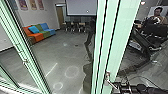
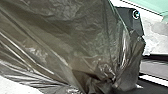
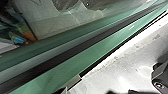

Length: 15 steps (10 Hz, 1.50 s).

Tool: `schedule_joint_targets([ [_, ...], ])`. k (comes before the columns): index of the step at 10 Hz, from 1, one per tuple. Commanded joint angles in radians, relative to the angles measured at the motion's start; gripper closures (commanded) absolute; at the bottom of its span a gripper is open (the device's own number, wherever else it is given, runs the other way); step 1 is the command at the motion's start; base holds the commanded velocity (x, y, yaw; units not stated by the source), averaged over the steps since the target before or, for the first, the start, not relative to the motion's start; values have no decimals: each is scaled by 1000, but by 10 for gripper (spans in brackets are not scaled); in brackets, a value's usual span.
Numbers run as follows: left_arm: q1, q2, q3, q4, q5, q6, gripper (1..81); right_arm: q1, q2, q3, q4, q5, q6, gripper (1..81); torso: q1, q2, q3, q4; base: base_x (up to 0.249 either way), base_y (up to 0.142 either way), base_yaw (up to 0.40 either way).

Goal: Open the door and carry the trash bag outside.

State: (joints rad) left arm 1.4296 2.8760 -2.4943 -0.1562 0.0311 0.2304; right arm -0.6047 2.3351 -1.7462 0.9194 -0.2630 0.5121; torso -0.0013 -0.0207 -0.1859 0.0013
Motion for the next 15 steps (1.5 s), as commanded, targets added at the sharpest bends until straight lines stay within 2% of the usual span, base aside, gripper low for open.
schedule_joint_targets([
  [1, -34, -7, 11, 6, 72, 4, 811, 163, -109, -104, 27, 125, 68, 10, 1, 0, 0, 0, 0, 0, 0],
  [10, -34, -7, 11, 4, 72, 4, 811, 160, -106, -101, 21, 125, 68, 10, 1, 0, 0, 0, 0, 0, 0],
  [15, -33, -9, 11, 4, 72, 3, 811, 159, -106, -101, 21, 125, 68, 10, 1, -2, 1, 0, 77, 0, 0],
])
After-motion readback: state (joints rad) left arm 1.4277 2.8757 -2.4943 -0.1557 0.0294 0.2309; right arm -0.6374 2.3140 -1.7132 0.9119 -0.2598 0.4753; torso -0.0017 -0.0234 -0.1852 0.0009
